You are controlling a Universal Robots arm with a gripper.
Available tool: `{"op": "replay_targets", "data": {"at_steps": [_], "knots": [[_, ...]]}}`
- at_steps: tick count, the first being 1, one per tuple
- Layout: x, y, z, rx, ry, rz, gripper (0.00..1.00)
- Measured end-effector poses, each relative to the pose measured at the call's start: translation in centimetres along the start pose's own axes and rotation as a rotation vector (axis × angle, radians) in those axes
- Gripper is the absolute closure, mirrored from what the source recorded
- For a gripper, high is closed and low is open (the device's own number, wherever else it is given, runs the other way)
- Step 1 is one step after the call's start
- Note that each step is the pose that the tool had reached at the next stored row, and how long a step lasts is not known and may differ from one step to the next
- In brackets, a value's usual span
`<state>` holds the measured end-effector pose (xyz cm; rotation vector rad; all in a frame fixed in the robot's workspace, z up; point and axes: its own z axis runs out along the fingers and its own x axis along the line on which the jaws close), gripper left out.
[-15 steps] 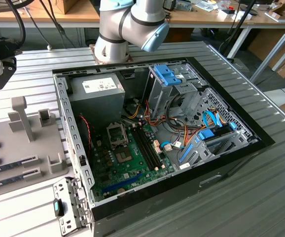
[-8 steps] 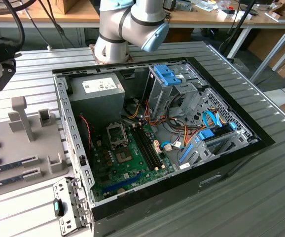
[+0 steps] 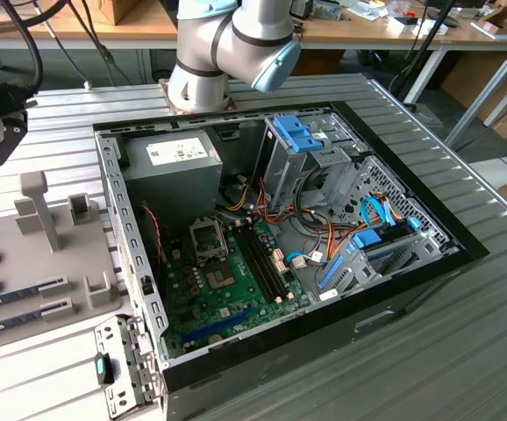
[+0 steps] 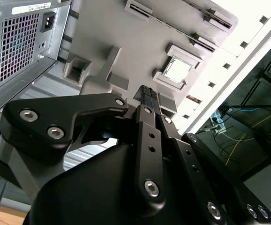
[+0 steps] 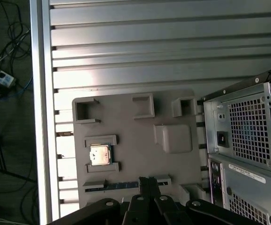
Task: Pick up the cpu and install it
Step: 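Reach for the cpu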
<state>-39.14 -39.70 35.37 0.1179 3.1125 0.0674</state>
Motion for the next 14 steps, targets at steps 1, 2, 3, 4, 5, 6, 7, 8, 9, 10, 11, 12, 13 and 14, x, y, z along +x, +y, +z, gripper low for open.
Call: {"op": "replay_targets", "data": {"at_steps": [1,2,3,4,5,6,7,8,9,10,11,12,13,14], "knots": [[0.01,0.00,0.03,0.0000,0.0000,0.000,0.89],[0.02,0.00,0.06,0.0000,0.0000,0.000,0.89],[0.03,-0.01,0.09,0.0000,0.0000,0.000,0.89],[0.07,-0.01,0.18,0.0000,0.0000,0.000,0.89],[0.16,-0.03,0.39,0.0000,0.0000,0.000,0.89],[0.29,-0.05,0.59,0.0000,0.0000,0.000,0.89],[0.35,-0.06,0.67,0.0000,0.0001,0.000,0.89],[0.41,-0.06,0.73,0.0000,0.0000,0.000,0.89],[0.45,-0.07,0.78,0.0001,0.0000,0.000,0.89],[0.49,-0.07,0.83,0.0001,0.0000,0.000,0.89],[0.53,-0.08,0.88,0.0000,0.0000,0.000,0.89],[0.57,-0.08,0.92,-0.0001,-0.0001,0.000,0.89],[0.59,-0.08,0.94,-0.0001,-0.0001,0.000,0.89],[0.62,-0.09,0.97,-0.0001,-0.0002,0.000,0.89]]}}
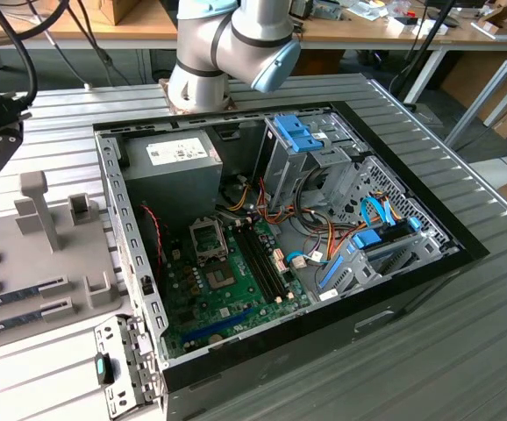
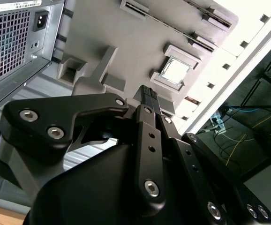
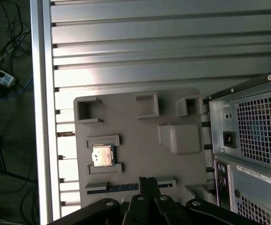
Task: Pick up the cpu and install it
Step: 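Reach for the cpu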
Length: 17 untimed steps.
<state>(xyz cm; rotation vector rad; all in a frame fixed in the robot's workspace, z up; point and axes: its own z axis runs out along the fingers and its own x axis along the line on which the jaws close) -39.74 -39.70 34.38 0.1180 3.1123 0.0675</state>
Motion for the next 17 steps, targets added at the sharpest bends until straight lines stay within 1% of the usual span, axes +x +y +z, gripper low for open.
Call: {"op": "replay_targets", "data": {"at_steps": [7,9,12,13,15,16,17], "knots": [[0.19,-0.01,0.30,0.0004,0.0001,0.000,0.89],[0.34,0.01,0.38,0.0023,0.0000,0.000,0.89],[0.66,0.06,0.49,0.0074,-0.0004,0.000,0.89],[0.93,0.12,0.57,0.0100,-0.0006,0.000,0.89],[1.19,0.34,0.68,0.0163,-0.0010,0.000,0.89],[1.26,0.47,0.73,0.0260,-0.0019,-0.001,0.89],[1.31,0.58,0.77,0.0372,-0.0027,-0.001,0.89]]}}
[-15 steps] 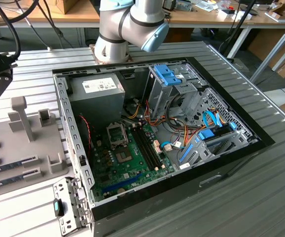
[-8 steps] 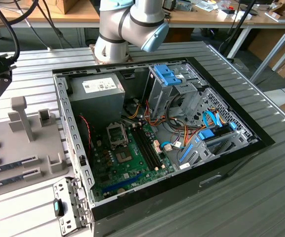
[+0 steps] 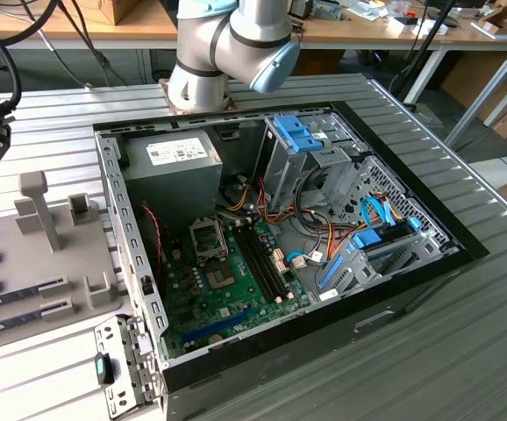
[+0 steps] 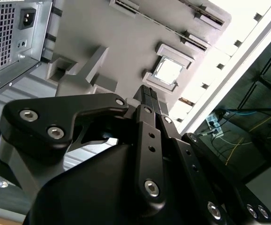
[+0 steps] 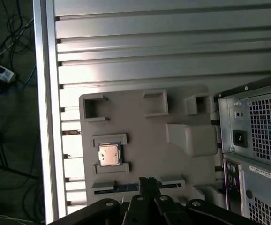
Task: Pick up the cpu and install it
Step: 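Reach for the cpu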
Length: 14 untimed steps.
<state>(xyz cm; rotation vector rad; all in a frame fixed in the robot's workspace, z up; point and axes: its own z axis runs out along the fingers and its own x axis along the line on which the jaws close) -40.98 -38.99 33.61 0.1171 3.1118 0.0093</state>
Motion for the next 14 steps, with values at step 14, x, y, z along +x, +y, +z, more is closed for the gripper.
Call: {"op": "replay_targets", "data": {"at_steps": [14], "knots": [[0.79,0.36,1.07,0.0052,-0.0004,0.000,0.89]]}}
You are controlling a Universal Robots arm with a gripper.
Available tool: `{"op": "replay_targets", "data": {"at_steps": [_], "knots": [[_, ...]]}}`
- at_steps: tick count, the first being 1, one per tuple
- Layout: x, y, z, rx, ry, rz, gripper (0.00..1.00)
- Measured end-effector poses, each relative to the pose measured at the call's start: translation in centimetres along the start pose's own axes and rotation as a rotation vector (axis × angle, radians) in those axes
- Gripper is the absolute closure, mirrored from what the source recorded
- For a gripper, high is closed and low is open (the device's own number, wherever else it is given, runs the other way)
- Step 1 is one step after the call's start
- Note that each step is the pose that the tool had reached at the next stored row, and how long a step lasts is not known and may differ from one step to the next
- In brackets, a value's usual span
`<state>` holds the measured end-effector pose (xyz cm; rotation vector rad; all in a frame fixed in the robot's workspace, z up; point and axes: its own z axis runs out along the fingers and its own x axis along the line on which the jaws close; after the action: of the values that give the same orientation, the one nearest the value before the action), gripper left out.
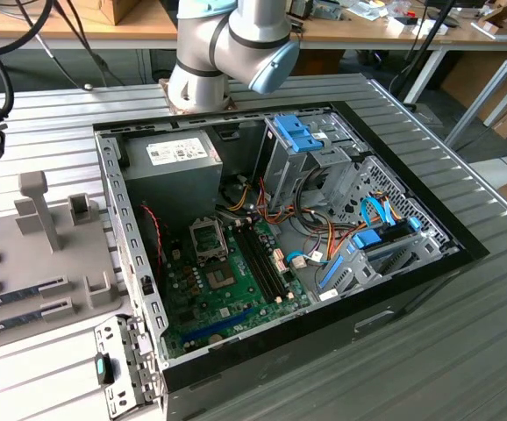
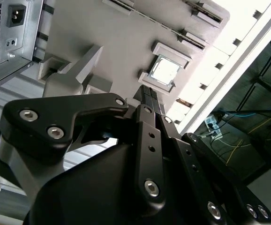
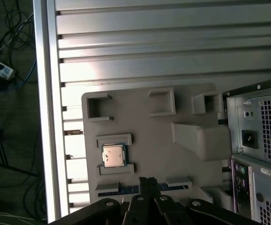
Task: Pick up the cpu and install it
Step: 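Reach for the cpu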
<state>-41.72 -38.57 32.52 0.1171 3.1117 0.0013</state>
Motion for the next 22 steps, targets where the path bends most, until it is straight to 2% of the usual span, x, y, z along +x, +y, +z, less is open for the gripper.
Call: {"op": "replay_targets", "data": {"at_steps": [5,22], "knots": [[0.01,0.05,0.43,0.0000,0.0000,0.000,0.89],[0.05,0.05,1.04,0.0000,0.0000,0.000,0.89]]}}
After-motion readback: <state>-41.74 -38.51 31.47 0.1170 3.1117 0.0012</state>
